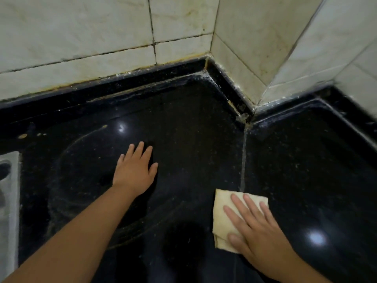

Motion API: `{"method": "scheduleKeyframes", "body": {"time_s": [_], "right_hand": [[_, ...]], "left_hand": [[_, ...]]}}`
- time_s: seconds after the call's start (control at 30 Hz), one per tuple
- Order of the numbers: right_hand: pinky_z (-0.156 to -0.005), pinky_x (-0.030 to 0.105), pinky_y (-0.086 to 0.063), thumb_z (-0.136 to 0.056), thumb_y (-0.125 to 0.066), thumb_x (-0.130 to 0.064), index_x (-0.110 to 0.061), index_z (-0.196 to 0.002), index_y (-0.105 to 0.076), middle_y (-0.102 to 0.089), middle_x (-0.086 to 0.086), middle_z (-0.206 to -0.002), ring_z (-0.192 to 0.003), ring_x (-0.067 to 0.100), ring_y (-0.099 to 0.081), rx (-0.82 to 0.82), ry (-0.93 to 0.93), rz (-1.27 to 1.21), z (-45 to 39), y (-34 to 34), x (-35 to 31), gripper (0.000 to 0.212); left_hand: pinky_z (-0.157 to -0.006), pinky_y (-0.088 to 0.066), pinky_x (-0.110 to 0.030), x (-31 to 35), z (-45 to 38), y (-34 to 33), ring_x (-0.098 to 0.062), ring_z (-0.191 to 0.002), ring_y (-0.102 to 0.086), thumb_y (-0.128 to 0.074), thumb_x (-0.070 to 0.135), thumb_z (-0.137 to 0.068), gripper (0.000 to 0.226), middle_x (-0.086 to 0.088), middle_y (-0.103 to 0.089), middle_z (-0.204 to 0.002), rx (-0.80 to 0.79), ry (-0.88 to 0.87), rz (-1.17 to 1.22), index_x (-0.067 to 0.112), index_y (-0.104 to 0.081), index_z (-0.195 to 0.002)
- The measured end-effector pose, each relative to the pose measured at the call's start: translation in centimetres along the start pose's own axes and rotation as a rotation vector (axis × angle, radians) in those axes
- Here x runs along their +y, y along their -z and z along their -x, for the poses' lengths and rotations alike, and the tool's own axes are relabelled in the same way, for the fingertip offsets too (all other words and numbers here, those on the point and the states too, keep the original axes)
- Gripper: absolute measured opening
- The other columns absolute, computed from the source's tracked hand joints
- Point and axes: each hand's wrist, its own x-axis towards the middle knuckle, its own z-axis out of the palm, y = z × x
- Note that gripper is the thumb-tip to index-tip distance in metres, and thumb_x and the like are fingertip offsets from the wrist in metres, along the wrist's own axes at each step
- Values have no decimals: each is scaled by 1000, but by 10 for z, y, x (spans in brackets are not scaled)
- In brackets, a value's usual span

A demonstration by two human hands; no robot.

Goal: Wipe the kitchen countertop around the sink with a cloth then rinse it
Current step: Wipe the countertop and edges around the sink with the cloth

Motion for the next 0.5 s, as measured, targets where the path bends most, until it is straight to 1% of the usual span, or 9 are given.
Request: {"method": "scheduleKeyframes", "body": {"time_s": [0.07, 0.13, 0.17, 0.2, 0.23, 0.3, 0.37, 0.43, 0.5], "right_hand": [[-110, 42, -14, -96, -2, -51, -24, -130, -40, -40, 3, -144, -143, 24, -12, -21, -97, -10, -22, 2, -6, 58], [-103, 53, -33, -92, 7, -54, -15, -130, -44, -51, 16, -135, -130, 39, -40, 13, -247, 12, -52, 16, -13, 75], [-103, 59, -31, -84, 14, -59, -10, -136, -38, -40, 22, -142, -131, 45, -36, -14, -296, 27, -68, 24, -16, 89], [-109, 59, -19, -71, 21, -61, -6, -144, -23, -19, 24, -151, -138, 46, -19, -38, -311, 40, -82, 27, -18, 101], [-114, 55, -4, -60, 24, -58, -7, -147, -7, 1, 21, -155, -141, 44, -1, -73, -308, -10, -90, 29, -19, 106], [-114, 49, 10, -55, 24, -55, -13, -147, 8, 18, 11, -155, -141, 37, 18, -118, -278, -106, -97, 32, -19, 103], [-112, 49, 14, -58, 24, -54, -26, -147, 11, 21, -1, -155, -140, 32, 23, -106, -225, -124, -95, 30, -21, 94], [-113, 49, 12, -63, 23, -53, -31, -147, 6, 15, -8, -156, -142, 29, 20, -70, -217, -137, -91, 29, -23, 88], [-114, 51, -6, -80, 16, -52, -27, -146, -17, -13, -3, -157, -144, 34, -6, -25, -169, -82, -79, 27, -26, 78]], "left_hand": [[-116, -7, -42, -2, 1, 0, -25, -144, 4, -26, 38, -99, 57, -5, 2, -157, -4, 6, 10, 17, -6, -148], [-116, -7, -41, 0, 2, -1, -25, -144, 4, -26, 38, -99, 57, -5, 3, -157, -6, -1, 11, 17, -5, -148], [-116, -7, -41, 0, 1, -2, -25, -144, 4, -26, 38, -99, 57, -5, 3, -157, -1, -3, 11, 17, -5, -148], [-116, -6, -41, 0, 2, -2, -24, -144, 4, -25, 38, -99, 57, -5, 3, -157, 6, -3, 14, 17, -5, -148], [-116, -6, -41, 0, 2, -3, -24, -144, 4, -25, 38, -99, 57, -5, 3, -157, 12, -4, 18, 17, -5, -148], [-117, -5, -41, 0, 3, -5, -24, -144, 5, -25, 38, -99, 57, -5, 3, -157, 24, -7, 24, 17, -6, -148], [-117, -4, -40, -1, 3, -6, -24, -144, 5, -26, 37, -99, 57, -5, 2, -157, 32, -10, 29, 17, -6, -148], [-116, -4, -40, -1, 4, -6, -24, -144, 5, -26, 38, -99, 57, -5, 2, -157, 37, -9, 29, 16, -7, -148], [-116, -4, -40, -2, 3, -6, -24, -144, 5, -25, 38, -99, 56, -4, 2, -157, 41, -12, 20, 16, -7, -148]]}}
